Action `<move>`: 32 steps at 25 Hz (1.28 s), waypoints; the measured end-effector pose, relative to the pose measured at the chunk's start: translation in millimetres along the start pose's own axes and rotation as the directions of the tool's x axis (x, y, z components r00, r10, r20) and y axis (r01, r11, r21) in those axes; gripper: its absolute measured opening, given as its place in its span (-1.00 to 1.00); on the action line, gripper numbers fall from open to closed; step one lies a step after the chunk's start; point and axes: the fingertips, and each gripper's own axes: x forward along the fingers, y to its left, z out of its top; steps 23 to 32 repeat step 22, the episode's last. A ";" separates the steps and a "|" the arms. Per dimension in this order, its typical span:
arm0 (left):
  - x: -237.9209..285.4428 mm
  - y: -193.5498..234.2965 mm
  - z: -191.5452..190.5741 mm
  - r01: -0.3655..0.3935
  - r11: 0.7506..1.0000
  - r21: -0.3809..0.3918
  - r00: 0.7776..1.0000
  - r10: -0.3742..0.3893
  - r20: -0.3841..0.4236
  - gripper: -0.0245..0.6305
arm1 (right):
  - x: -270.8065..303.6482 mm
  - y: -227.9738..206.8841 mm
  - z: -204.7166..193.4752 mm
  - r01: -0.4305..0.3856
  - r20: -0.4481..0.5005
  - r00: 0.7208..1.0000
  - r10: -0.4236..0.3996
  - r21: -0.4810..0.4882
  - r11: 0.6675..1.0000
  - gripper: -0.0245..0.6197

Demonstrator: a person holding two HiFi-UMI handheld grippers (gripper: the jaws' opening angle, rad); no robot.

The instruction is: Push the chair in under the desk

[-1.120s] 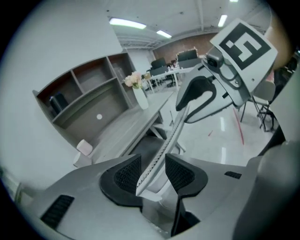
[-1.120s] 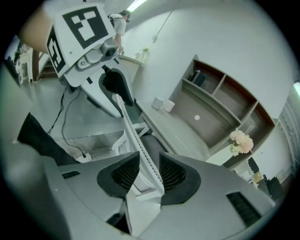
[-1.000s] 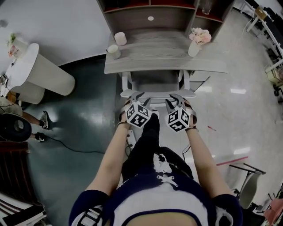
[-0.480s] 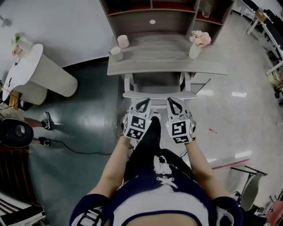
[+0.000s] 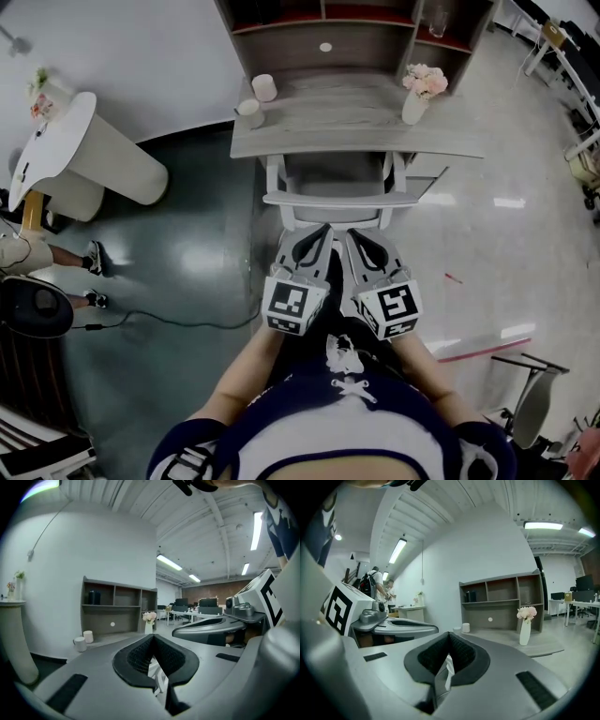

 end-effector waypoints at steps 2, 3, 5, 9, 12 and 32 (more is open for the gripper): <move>-6.5 -5.5 -0.6 0.009 1.000 -0.024 1.000 -0.009 0.004 -0.90 | -7.1 7.2 0.2 -0.009 -0.003 1.000 0.009 -0.003 1.000 -0.90; -8.5 -8.2 -1.5 0.013 1.000 -0.027 1.000 -0.013 0.000 -0.90 | -9.8 9.7 -0.1 -0.013 -0.005 1.000 0.013 -0.004 1.000 -0.90; -11.3 -14.2 -4.4 0.020 0.999 -0.025 1.000 -0.021 -0.016 -0.90 | -13.7 13.2 -0.6 -0.023 -0.007 1.000 0.023 -0.007 1.000 -0.90; -16.6 -27.2 -8.1 0.037 0.999 -0.037 0.999 -0.038 -0.030 -0.90 | -17.9 21.5 -0.9 -0.037 -0.011 0.999 0.037 -0.005 0.999 -0.90; -21.0 -31.5 -9.7 0.029 0.998 -0.058 0.999 -0.031 -0.031 -0.90 | -21.1 26.3 -1.2 -0.032 -0.016 0.999 0.032 0.002 0.999 -0.90; -24.5 -28.1 -9.9 0.012 0.997 -0.073 0.999 -0.015 -0.030 -0.90 | -21.2 34.8 4.2 -0.062 -0.003 0.998 0.062 -0.055 0.997 -0.90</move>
